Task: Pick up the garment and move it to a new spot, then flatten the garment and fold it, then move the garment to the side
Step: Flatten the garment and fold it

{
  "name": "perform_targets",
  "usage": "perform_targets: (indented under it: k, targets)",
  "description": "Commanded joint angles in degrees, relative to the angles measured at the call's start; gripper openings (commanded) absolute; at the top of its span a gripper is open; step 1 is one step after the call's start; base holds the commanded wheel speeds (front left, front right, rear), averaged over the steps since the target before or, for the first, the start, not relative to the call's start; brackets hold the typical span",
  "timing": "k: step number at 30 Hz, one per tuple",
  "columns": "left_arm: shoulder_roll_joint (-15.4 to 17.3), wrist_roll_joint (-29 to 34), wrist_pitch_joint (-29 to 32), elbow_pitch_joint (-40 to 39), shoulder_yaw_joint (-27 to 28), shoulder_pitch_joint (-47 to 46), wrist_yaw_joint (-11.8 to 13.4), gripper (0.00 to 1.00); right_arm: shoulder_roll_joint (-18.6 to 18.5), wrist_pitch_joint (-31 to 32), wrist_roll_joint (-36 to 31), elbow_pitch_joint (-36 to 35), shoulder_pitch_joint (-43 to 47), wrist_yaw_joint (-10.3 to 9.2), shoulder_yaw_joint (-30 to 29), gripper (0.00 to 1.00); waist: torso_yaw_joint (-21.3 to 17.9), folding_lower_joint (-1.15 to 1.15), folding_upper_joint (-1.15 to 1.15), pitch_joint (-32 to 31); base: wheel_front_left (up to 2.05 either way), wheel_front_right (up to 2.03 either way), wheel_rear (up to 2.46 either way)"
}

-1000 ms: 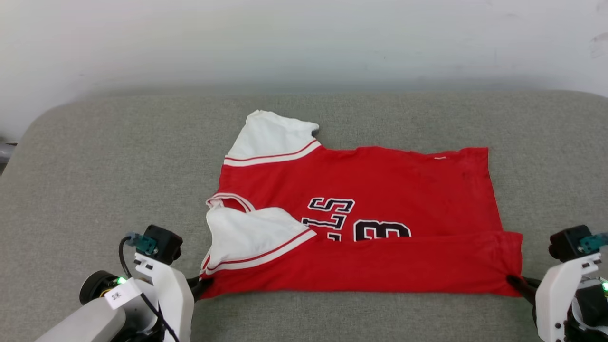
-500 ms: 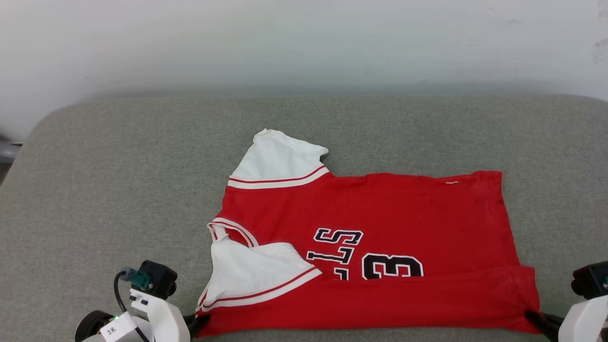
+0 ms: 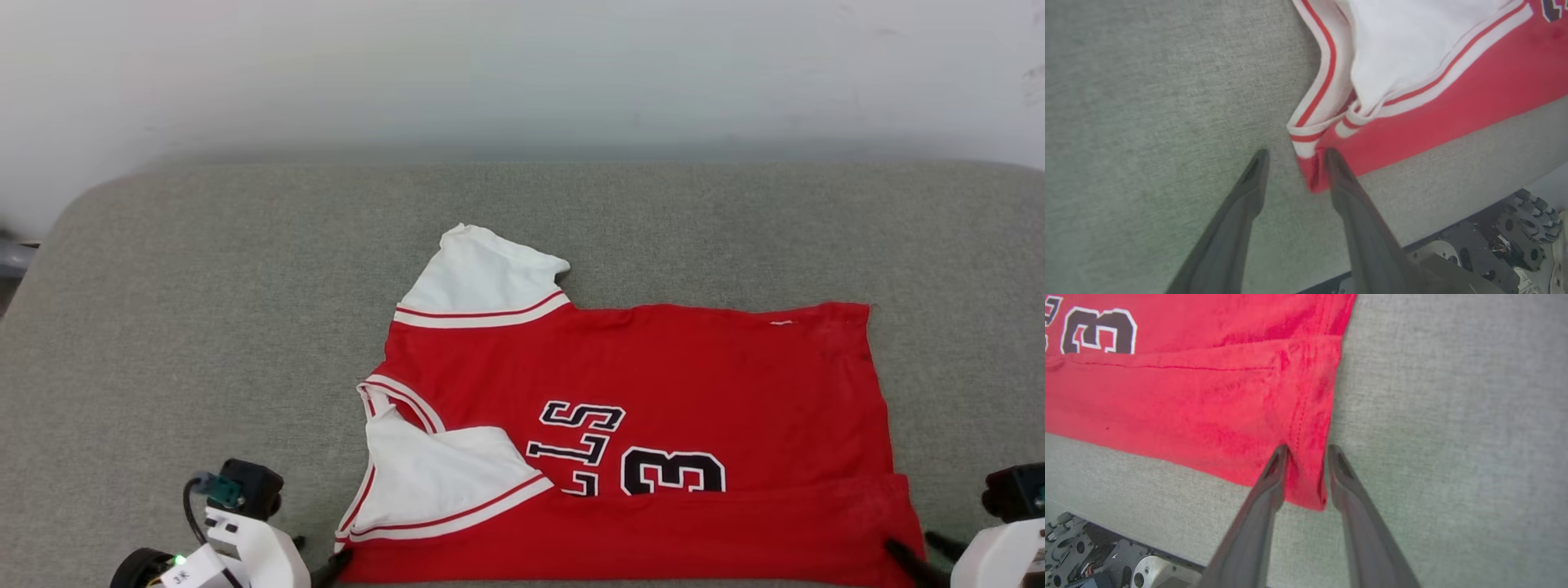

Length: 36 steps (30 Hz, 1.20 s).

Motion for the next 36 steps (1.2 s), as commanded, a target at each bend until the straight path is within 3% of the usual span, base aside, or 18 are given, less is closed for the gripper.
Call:
perform_targets:
  k: [1, 10, 13, 21, 27, 36]
  targets:
    - [0.35, 0.43, -0.53, 0.01, 0.18, -0.12, -0.07, 1.0, -0.1, -0.76, -0.17, -0.38, 0.47, -0.09, -0.32, 1.0, 0.13, 0.0, 0.0, -0.62, 0.0, 0.0, 0.0]
    - [2.95, 1.22, -4.36, -2.79, 4.77, -4.58, 0.89, 1.0, 2.27, -13.15, -6.44, -6.66, -0.88, -0.07, -8.53, 1.0, -0.1, 0.0, 0.0, -2.64, 0.0, 0.0, 0.0]
    - [3.35, 2.01, -5.44, -3.13, 6.35, -7.63, 0.91, 1.0, 4.94, -16.81, -9.63, -9.86, -1.71, -0.07, -10.99, 1.0, -0.88, 0.0, 0.0, -2.38, 0.0, 0.0, 0.0]
    - [0.13, 4.74, -6.81, 0.38, 8.6, -18.71, -0.58, 1.0, 13.96, -21.77, -16.77, -18.9, -1.06, -0.07, -15.57, 1.0, -3.44, 0.0, 0.0, 1.7, 0.0, 0.0, 0.0]
    - [-2.97, 6.24, -2.4, 5.69, 8.18, -30.18, -3.3, 1.0, 17.46, -21.54, -19.35, -24.68, -1.31, -0.07, -15.28, 1.0, -5.83, 0.0, 0.0, 7.68, 0.0, 0.0, 0.0]
    - [-7.31, 7.64, 11.94, 17.73, 4.97, -48.01, -7.52, 1.0, 19.85, -22.32, -21.27, -29.75, -5.19, -0.07, -13.67, 1.0, -9.27, 0.0, 0.0, 17.39, 0.0, 0.0, 0.0]
